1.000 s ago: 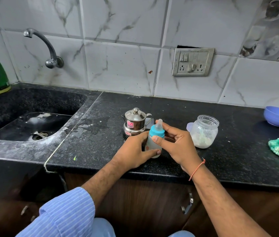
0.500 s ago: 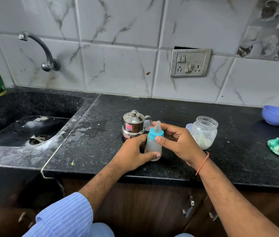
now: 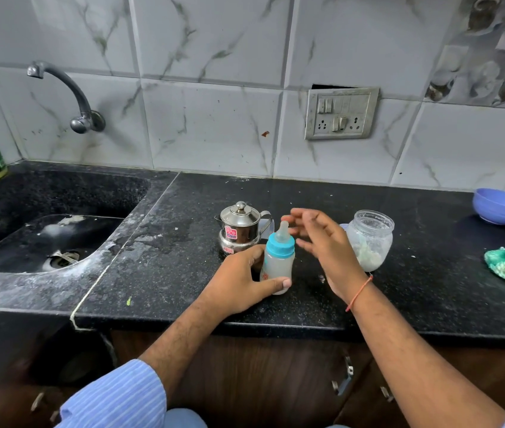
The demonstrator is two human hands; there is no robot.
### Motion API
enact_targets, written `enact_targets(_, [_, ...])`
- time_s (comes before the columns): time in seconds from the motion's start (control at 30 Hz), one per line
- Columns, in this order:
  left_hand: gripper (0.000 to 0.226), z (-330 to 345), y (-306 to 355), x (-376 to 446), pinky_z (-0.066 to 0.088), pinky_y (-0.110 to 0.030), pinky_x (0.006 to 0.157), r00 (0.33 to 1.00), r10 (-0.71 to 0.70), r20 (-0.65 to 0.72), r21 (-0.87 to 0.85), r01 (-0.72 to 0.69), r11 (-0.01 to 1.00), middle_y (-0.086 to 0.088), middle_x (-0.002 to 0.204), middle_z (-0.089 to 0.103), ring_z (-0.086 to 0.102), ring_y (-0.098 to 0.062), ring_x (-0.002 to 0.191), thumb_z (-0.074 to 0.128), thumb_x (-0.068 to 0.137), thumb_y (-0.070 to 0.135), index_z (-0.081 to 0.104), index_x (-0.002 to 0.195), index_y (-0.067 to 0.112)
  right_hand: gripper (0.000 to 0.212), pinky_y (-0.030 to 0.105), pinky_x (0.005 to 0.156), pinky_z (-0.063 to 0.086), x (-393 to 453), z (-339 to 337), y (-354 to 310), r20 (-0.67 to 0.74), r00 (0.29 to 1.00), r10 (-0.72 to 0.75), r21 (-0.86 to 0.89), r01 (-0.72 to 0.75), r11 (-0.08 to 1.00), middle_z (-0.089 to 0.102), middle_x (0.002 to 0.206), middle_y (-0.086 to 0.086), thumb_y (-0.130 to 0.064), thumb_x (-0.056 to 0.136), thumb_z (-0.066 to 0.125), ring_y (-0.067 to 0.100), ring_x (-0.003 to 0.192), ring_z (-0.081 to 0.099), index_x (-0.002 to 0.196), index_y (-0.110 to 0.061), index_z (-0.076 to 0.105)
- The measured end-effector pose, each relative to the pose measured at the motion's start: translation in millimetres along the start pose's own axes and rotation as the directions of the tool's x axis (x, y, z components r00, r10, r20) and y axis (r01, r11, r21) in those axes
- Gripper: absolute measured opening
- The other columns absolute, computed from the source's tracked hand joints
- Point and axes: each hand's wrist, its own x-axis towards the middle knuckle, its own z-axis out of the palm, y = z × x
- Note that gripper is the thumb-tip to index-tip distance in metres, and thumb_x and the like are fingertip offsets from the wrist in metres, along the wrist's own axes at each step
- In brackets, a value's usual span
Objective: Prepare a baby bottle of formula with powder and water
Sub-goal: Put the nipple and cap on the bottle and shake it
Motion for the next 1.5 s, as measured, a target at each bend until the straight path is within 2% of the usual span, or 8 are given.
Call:
enact_targets(0.1, [0.062, -1, 0, 0, 0.058, -0.034, 0.110, 1.000, -0.009, 0.011, -0.004, 0.009, 1.000, 0.026, 0.127, 0.075, 0.070, 0.007, 0.118, 0.094, 0.085, 0.049, 0.066, 0.139, 0.035, 0.021, 0.047, 0.107, 0.055, 35, -5, 19, -0.077, 0.997, 0.005, -0.283, -0.027, 0.959, 0.077, 0.118, -0.014, -0.021, 0.103, 0.066, 0.011, 0.106, 0.072, 0.121, -0.029, 0.070])
enact_targets(0.2, [0.062, -2, -1, 0, 0.058, -0.034, 0.110, 1.000, -0.010, 0.003, -0.007, 0.010, 1.000, 0.026, 0.127, 0.075, 0.069, 0.007, 0.119, 0.094, 0.084, 0.049, 0.066, 0.139, 0.037, 0.052, 0.044, 0.106, 0.055, 57, -1, 31, 0.079, 0.995, 0.054, -0.555, -0.001, 0.832, 0.067, 0.136, -0.016, -0.023, 0.089, 0.079, 0.013, 0.115, 0.068, 0.137, -0.036, 0.062])
enact_targets(0.33, [0.065, -2, -1, 0, 0.057, -0.033, 0.111, 1.000, -0.010, -0.008, -0.018, 0.010, 1.000, 0.028, 0.128, 0.075, 0.068, 0.010, 0.121, 0.094, 0.083, 0.050, 0.068, 0.140, 0.035, 0.079, 0.037, 0.112, 0.049, 78, 12, 32, 0.251, 0.956, 0.149, -0.678, 0.064, 0.732, 0.057, 0.155, -0.006, -0.031, 0.085, 0.083, 0.018, 0.134, 0.059, 0.155, -0.035, 0.048])
enact_targets(0.67, [0.068, -3, -1, 0, 0.059, -0.034, 0.109, 1.000, -0.022, -0.004, -0.019, 0.022, 1.000, 0.027, 0.126, 0.076, 0.070, 0.009, 0.118, 0.094, 0.081, 0.053, 0.069, 0.141, 0.033, 0.040, 0.038, 0.094, 0.059, 90, 12, 38, 0.146, 0.980, 0.139, -0.778, 0.027, 0.628, 0.075, 0.123, -0.003, -0.037, 0.087, 0.080, 0.017, 0.103, 0.070, 0.125, -0.033, 0.067])
enact_targets(0.87, [0.068, -3, 1, 0, 0.060, -0.037, 0.107, 1.000, -0.025, 0.003, -0.014, 0.025, 1.000, 0.025, 0.124, 0.077, 0.071, 0.005, 0.116, 0.092, 0.081, 0.055, 0.068, 0.140, 0.032, 0.039, 0.036, 0.079, 0.059, 59, 0, 18, -0.205, 0.977, 0.056, -0.446, -0.144, 0.883, 0.071, 0.098, -0.011, -0.039, 0.081, 0.084, 0.011, 0.091, 0.069, 0.111, -0.029, 0.062])
enact_targets(1.07, [0.075, -5, 3, -2, 0.059, -0.039, 0.111, 0.999, -0.029, 0.024, -0.021, 0.029, 0.999, 0.023, 0.130, 0.075, 0.070, 0.003, 0.120, 0.089, 0.079, 0.063, 0.066, 0.143, 0.032, 0.047, 0.039, 0.082, 0.063, 22, -11, -24, -0.092, 0.996, -0.012, 0.045, 0.016, 0.999, 0.078, 0.113, -0.005, -0.023, 0.097, 0.076, 0.016, 0.103, 0.074, 0.139, -0.041, 0.063])
enact_targets(1.3, [0.071, -5, 7, -3, 0.061, -0.040, 0.108, 0.999, -0.033, 0.012, -0.023, 0.034, 0.999, 0.018, 0.126, 0.077, 0.073, 0.000, 0.116, 0.092, 0.081, 0.058, 0.067, 0.141, 0.029, 0.042, 0.043, 0.084, 0.063, -11, -9, -39, 0.045, 0.987, -0.154, 0.072, 0.151, 0.986, 0.078, 0.119, 0.000, -0.008, 0.094, 0.077, 0.020, 0.108, 0.073, 0.133, -0.021, 0.067])
enact_targets(1.5, [0.057, -4, 8, -3, 0.062, -0.039, 0.103, 1.000, -0.024, -0.002, -0.002, 0.024, 1.000, 0.018, 0.120, 0.079, 0.074, 0.001, 0.110, 0.094, 0.086, 0.047, 0.070, 0.135, 0.031, 0.044, 0.060, 0.107, 0.053, -15, -3, -29, 0.115, 0.973, -0.202, -0.099, 0.214, 0.972, 0.074, 0.127, -0.001, -0.012, 0.090, 0.084, 0.024, 0.117, 0.072, 0.129, -0.027, 0.069])
